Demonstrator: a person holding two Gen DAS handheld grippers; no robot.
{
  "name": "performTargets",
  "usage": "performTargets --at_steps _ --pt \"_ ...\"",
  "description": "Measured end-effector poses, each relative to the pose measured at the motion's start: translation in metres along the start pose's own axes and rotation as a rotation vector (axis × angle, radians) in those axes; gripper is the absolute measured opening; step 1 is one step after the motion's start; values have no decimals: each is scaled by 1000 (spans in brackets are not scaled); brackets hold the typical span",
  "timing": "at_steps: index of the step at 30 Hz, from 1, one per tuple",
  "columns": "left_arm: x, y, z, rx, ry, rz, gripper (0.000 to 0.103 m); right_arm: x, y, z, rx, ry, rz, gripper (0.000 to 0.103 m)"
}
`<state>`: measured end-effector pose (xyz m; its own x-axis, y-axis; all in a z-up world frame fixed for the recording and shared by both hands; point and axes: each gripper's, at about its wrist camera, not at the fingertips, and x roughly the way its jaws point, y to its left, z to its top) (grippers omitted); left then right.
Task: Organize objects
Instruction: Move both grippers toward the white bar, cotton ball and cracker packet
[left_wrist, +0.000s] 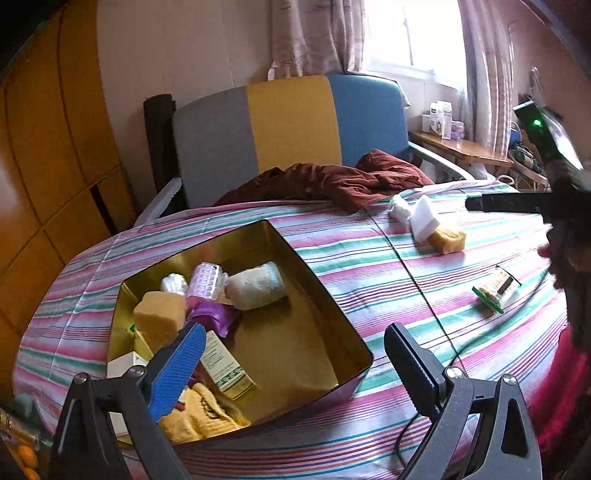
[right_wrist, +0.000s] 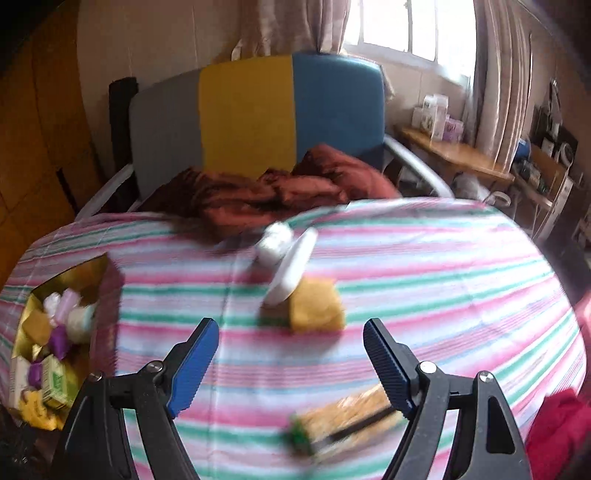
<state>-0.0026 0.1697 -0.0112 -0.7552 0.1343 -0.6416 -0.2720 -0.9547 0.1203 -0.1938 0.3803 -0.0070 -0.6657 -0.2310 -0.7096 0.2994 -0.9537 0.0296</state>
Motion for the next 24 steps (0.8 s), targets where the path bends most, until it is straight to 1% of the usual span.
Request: performTargets --at_steps 3,6,9,11,15,20,22,24 --pt "4 -5 3 8 7 -10 98 16 -20 7 22 -15 -35 82" --pt "6 -11 7 18 10 -17 98 32 -44 1 106 -1 -43 82" --pt "11 -18 12 26 14 -27 98 48 -64 -6 199 77 -61 82" --pt "14 -23 16 30 15 -38 98 48 -75 -6 250 85 -43 82" --pt "22 -31 26 28 28 -67 98 51 -87 -12 322 119 -43 82" --pt "33 -44 39 38 34 -88 98 49 -108 -16 425 130 -46 82" --pt "40 -48 45 29 49 -104 98 51 -117 -20 482 147 -25 82" --pt "48 -51 53 13 65 -123 98 51 -121 -22 508 156 -16 82"
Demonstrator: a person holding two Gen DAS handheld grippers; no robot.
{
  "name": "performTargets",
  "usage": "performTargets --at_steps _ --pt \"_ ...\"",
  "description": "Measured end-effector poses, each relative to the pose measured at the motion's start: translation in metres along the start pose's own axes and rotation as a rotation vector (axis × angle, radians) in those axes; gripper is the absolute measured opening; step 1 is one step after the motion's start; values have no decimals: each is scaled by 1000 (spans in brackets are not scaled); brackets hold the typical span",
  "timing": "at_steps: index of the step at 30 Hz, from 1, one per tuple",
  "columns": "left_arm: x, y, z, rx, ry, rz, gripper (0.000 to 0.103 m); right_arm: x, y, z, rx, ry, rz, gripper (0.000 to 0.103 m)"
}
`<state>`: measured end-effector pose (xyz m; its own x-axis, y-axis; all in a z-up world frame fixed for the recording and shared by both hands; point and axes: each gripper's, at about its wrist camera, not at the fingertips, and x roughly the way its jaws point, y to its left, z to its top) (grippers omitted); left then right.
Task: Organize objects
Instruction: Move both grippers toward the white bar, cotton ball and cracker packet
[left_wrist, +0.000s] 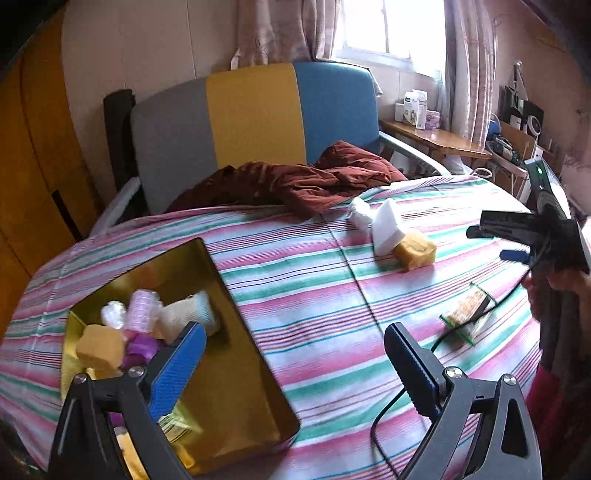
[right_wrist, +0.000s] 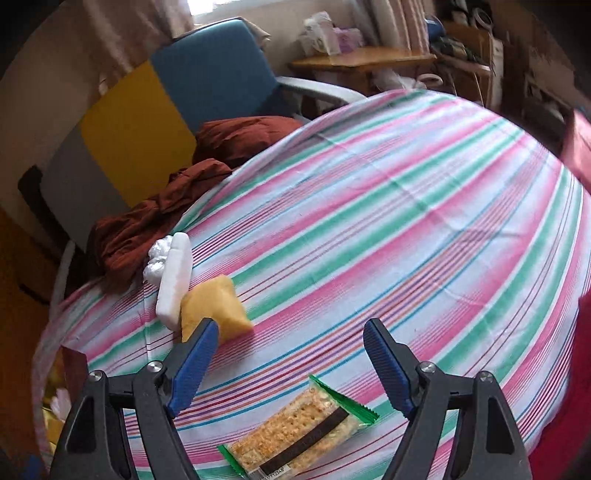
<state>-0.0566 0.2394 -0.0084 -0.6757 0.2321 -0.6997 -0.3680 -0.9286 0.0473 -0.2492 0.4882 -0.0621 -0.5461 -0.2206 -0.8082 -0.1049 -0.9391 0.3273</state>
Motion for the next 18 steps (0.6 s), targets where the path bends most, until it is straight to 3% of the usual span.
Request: performTargets --at_steps 12,18 --pt "58 -26 66 -36 43 -67 97 -3 9 -1 -32 15 48 82" --pt "97 -52 96 -36 81 -117 96 -5 1 1 16 17 65 82"
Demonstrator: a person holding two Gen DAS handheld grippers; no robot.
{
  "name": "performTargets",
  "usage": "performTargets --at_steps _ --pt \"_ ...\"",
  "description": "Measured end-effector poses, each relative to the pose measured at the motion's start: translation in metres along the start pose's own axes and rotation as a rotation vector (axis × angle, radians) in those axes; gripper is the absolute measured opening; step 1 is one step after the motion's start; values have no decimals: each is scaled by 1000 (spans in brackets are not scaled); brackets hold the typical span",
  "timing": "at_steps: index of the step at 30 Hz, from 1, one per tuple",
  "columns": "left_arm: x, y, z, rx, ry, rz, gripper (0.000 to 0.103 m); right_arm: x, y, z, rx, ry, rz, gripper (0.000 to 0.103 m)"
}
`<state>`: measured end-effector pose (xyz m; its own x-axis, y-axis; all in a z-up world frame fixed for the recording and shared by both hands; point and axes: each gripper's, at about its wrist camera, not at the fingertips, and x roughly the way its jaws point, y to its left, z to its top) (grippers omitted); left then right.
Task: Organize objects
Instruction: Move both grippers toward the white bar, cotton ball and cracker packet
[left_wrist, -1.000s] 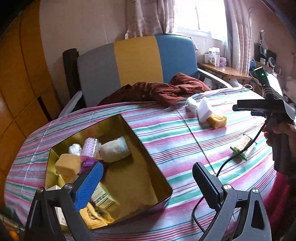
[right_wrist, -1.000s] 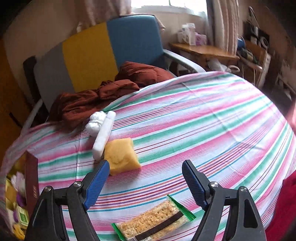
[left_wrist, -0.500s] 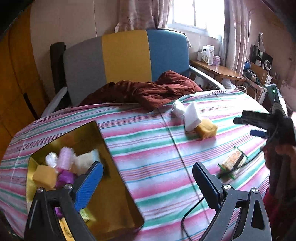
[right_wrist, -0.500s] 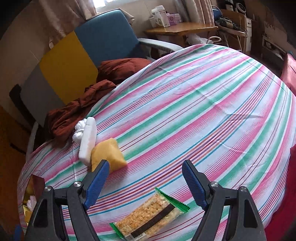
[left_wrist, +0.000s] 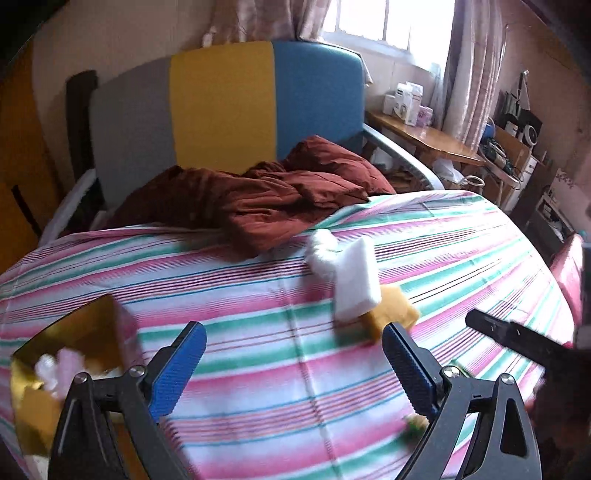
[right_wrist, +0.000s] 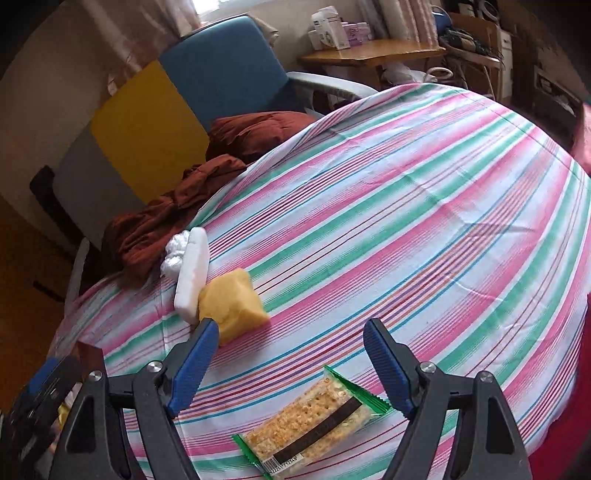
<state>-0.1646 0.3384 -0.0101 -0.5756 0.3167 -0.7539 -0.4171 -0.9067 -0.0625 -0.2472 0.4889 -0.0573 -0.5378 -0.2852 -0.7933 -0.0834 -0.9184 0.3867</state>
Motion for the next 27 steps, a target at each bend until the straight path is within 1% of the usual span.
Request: performTargets --at_steps 1,4,7,9,12,14,17,20,21,22,23,24,25,27 --pt "9 -5 6 6 5 -10 96 -1 -3 1 18 -2 7 82" --pt "33 -19 22 20 17 1 95 2 -7 2 43 10 21 82" --pt "52 -30 39 47 15 22 96 5 -4 1 31 29 36 82" --pt "68 -38 50 71 28 22 98 6 -1 0 23 38 43 82" --pt "90 -52 63 139 49 50 99 7 0 -1 16 48 53 82" --pt "107 -59 68 175 58 66 101 8 0 -1 12 55 55 82" --pt "135 -61 72 191 105 80 102 10 -2 -2 21 67 57 82" --pt "165 -57 73 180 174 62 102 12 -2 -2 22 75 53 82" --pt "172 -53 72 165 184 64 98 13 -2 -2 21 78 53 82" --pt "177 -48 72 146 197 48 87 13 -2 -3 21 79 54 82" --pt "184 -41 70 115 229 15 75 14 -2 -3 20 81 53 82" --pt "189 -33 68 81 266 -4 57 14 -2 -3 16 82 53 82" --pt "188 -24 65 28 271 -51 55 15 -1 -3 13 83 53 82" --pt "180 -19 59 25 261 -42 54 16 0 -4 7 86 56 82"
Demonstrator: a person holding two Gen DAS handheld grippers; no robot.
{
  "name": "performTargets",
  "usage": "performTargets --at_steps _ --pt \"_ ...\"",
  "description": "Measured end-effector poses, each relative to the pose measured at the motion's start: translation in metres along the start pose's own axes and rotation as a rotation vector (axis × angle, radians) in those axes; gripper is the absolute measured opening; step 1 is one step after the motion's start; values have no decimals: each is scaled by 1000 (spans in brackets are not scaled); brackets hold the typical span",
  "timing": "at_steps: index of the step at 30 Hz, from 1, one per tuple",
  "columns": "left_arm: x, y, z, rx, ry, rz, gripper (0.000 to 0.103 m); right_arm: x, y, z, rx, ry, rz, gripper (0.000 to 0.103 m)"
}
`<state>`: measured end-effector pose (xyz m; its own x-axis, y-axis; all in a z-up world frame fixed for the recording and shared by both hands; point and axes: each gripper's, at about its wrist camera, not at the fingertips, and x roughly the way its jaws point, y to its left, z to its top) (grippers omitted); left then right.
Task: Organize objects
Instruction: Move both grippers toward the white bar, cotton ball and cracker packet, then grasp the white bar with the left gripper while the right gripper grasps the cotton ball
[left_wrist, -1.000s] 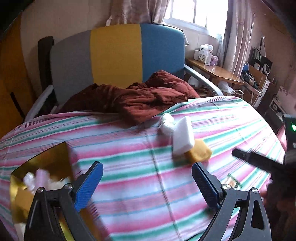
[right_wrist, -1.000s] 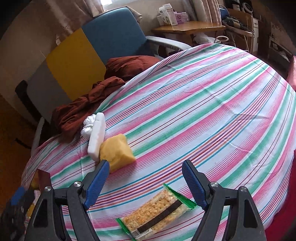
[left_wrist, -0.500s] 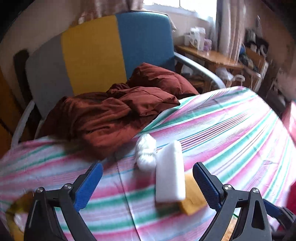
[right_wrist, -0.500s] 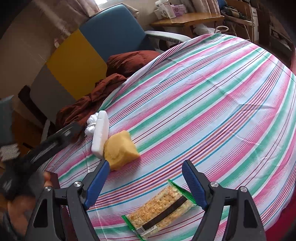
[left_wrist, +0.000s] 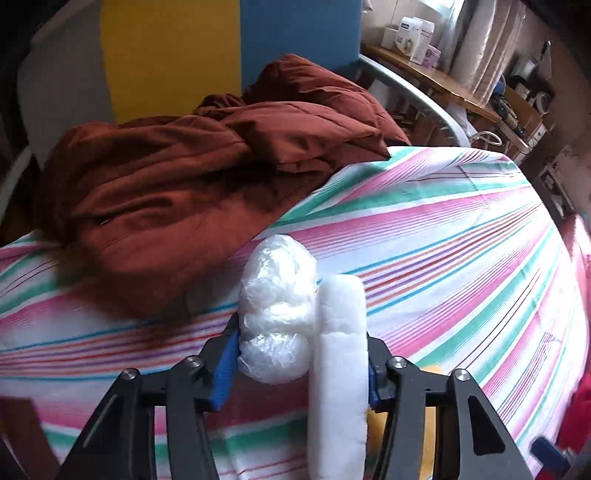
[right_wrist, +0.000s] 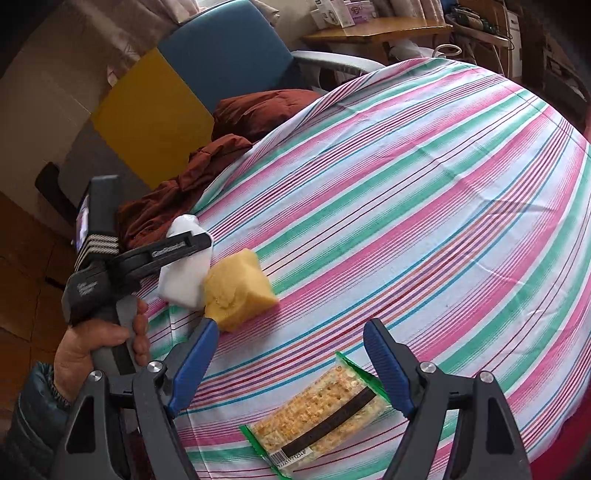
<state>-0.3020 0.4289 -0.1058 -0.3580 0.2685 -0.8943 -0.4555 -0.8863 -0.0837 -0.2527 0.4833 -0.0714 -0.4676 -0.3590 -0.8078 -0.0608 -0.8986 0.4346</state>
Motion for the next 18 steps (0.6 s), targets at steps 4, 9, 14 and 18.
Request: performTargets --at_steps 4,9,14,18 --pt "-17 10 -29 -49 26 -31 54 -1 2 -1 -11 -6 -3 82" --pt "-45 8 -83 -99 59 -57 55 -1 4 -1 -22 -7 -2 82" --pt "-70 -6 -129 -83 87 -63 60 -2 9 -2 -43 -7 51 82" --pt "-91 -9 -159 -95 84 -49 69 3 14 -4 -56 30 123 82"
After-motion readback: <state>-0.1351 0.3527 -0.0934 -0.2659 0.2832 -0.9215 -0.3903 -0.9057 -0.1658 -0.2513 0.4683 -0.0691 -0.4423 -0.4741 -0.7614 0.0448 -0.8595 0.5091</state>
